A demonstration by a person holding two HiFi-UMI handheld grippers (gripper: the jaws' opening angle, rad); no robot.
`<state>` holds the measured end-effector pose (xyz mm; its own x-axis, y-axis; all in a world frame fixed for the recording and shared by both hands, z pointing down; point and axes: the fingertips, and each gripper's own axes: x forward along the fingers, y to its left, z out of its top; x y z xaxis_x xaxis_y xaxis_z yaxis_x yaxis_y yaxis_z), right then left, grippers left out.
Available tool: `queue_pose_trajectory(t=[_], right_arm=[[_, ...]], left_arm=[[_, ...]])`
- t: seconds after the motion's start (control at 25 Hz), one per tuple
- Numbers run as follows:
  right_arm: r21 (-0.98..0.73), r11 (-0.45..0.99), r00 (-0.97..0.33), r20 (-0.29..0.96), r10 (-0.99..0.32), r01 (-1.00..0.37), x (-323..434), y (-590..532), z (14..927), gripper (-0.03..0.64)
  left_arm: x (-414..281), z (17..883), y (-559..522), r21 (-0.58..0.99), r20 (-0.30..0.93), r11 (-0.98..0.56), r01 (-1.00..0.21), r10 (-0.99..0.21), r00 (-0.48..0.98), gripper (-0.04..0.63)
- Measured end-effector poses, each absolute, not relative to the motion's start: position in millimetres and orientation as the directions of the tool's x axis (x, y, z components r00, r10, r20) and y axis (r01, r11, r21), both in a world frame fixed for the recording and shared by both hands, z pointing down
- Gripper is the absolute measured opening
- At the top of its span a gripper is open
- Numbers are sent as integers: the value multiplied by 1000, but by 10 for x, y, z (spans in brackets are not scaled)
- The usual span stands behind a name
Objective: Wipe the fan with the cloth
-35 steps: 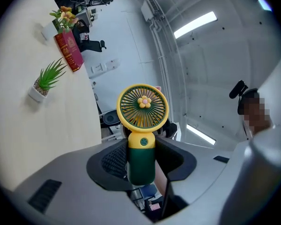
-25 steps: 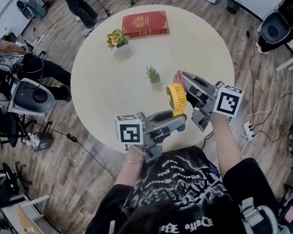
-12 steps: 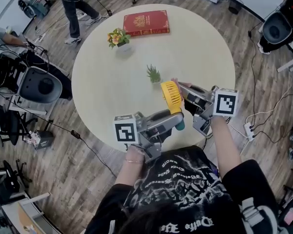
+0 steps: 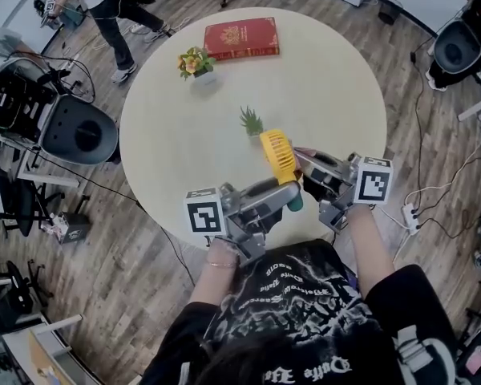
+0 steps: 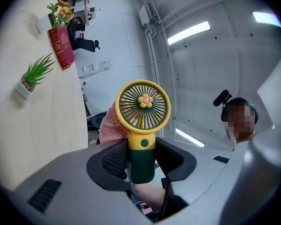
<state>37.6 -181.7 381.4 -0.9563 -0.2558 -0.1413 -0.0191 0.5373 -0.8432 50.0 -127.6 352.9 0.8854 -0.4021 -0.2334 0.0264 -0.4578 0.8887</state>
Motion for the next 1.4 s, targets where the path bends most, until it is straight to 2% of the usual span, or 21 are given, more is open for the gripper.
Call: queue_pose_trajectory(t=[0.28,0.4,0.76,0.88,1.0,1.2,1.4], right_arm=[[-750,662,-955,-202,-216,9,612,-1538,3635,28],[-713,698,-947,-264,-185,62,697,-1480,3513,28],[-658,739,-925,-354,-139,141,886,-1531,3257,28],[-670,735,-937,-316,-152,107,824,-1646,3319,29],[-664,746,-969,-215,-120,56,663,-1642,3491,29],[-709,702,-988,-58,-146,-62,588,-1736,3962,31],[-785,610,-969,-49,-241,-112,785,-1841,4187,31]], left_arm=[[613,3545,-1144,889,-241,-458,23,-424,873,198],[656,3534,-1134,885,-235,-466,12,-424,875,198],[862,3646,-1041,871,-143,-487,-67,-382,913,198],[997,3754,-983,859,-65,-498,-118,-334,940,198],[1098,3901,-919,849,-1,-504,-162,-306,952,195],[1039,4045,-914,856,44,-473,-209,-336,941,195],[829,4354,-979,858,146,-402,-319,-406,902,195]])
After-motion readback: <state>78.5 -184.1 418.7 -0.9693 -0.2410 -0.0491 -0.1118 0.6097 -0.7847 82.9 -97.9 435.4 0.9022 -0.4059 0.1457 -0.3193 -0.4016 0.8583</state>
